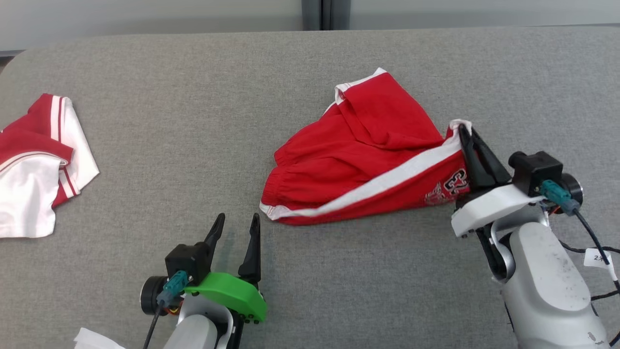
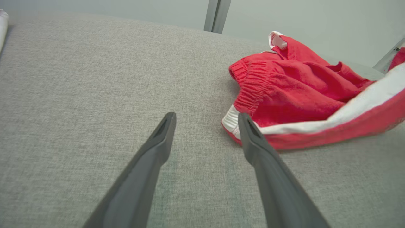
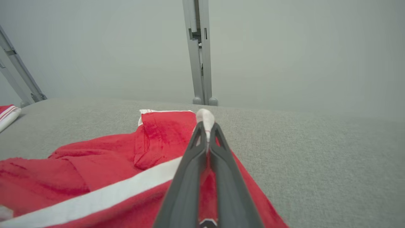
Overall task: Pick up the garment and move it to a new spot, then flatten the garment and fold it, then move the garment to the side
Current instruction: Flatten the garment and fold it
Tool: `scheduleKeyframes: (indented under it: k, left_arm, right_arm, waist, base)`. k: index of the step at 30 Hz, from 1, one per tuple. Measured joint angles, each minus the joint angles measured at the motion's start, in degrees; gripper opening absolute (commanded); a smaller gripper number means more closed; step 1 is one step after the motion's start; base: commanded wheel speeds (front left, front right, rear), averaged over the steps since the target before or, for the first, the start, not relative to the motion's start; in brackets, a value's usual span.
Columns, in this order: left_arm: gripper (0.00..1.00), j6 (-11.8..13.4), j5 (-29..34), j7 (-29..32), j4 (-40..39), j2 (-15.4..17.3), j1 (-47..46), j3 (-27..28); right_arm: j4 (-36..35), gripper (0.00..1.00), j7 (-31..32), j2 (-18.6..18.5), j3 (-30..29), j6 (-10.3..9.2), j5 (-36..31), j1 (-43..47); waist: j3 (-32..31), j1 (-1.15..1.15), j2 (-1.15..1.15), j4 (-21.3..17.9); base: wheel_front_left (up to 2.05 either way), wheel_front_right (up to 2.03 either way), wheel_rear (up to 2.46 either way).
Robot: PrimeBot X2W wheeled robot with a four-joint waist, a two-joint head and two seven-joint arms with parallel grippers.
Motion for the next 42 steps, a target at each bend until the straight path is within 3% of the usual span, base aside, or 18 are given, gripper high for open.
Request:
scheduleKeyframes:
  k: [6, 10, 11, 12, 13, 20, 24, 28, 42]
  left_arm:
    - [1.0, 0.0, 0.0, 0.0, 0.5, 0.0, 1.4, -0.3]
    - [1.0, 0.0, 0.0, 0.0, 0.8, 0.0, 2.6, -0.2]
    - [1.0, 0.0, 0.0, 0.0, 0.8, 0.0, 2.8, -0.3]
    - [1.0, 0.0, 0.0, 0.0, 0.9, 0.0, 3.1, -0.2]
    - [1.0, 0.0, 0.1, 0.0, 0.9, 0.0, 3.3, -0.2]
    - [1.0, 1.6, 3.5, 0.0, 0.5, 0.0, 4.4, 1.0]
    - [1.0, 3.5, 8.6, 0.0, -1.2, 0.0, 5.5, 2.7]
    - [1.0, 3.8, 11.6, 0.0, -3.0, 0.0, 6.5, 3.3]
    - [1.0, 3.7, 14.8, 0.0, -4.1, 0.0, 11.9, 4.5]
  right_arm:
    - [-9.3, 0.0, 0.0, 0.0, -4.4, 0.0, -1.6, 0.4]
    - [-10.5, 0.0, 0.0, 0.0, -8.8, 0.0, -1.5, 6.5]
    - [-10.2, 0.04, 0.0, 0.0, -9.9, 0.0, -1.5, 7.9]
    - [-9.3, 0.31, 0.0, 0.0, -11.2, 0.0, -1.9, 9.5]
    - [-8.1, 1.0, 0.0, -0.1, -12.3, 0.0, -2.4, 10.8]
    - [-2.7, 1.0, 0.0, 0.0, -16.3, 0.0, -5.5, 15.6]
    - [-5.3, 1.0, 0.0, 0.0, -13.4, 0.0, -6.6, 15.9]
    - [-7.3, 1.0, 0.0, 0.0, -10.6, 0.0, -6.3, 15.6]
    - [-5.1, 1.0, 0.0, 0.0, -6.8, 0.0, -4.6, 18.1]
  waist:
    - [-0.9, 0.0, 0.0, -2.0]
    - [-1.6, 0.0, 0.0, -3.5]
    - [-1.8, 0.0, 0.0, -3.9]
    - [-2.0, 0.0, 0.0, -4.3]
    - [-2.2, 0.0, 0.0, -4.6]
    - [-3.9, 0.0, 0.0, -6.6]
    - [-5.0, 0.0, 0.0, -7.0]
    - [-6.0, 0.0, 0.0, -6.8]
    - [-10.8, 0.0, 0.0, -5.5]
  base:
    - [0.0, 0.0, 0.0]
    - [0.0, 0.0, 0.0]
    - [0.0, 0.0, 0.0]
    - [0.0, 0.0, 0.0]
    - [0.0, 0.0, 0.0]
    - [0.0, 0.0, 0.0]
    - [0.0, 0.0, 0.0]
    - [0.0, 0.0, 0.0]
    - [0.0, 0.0, 0.0]
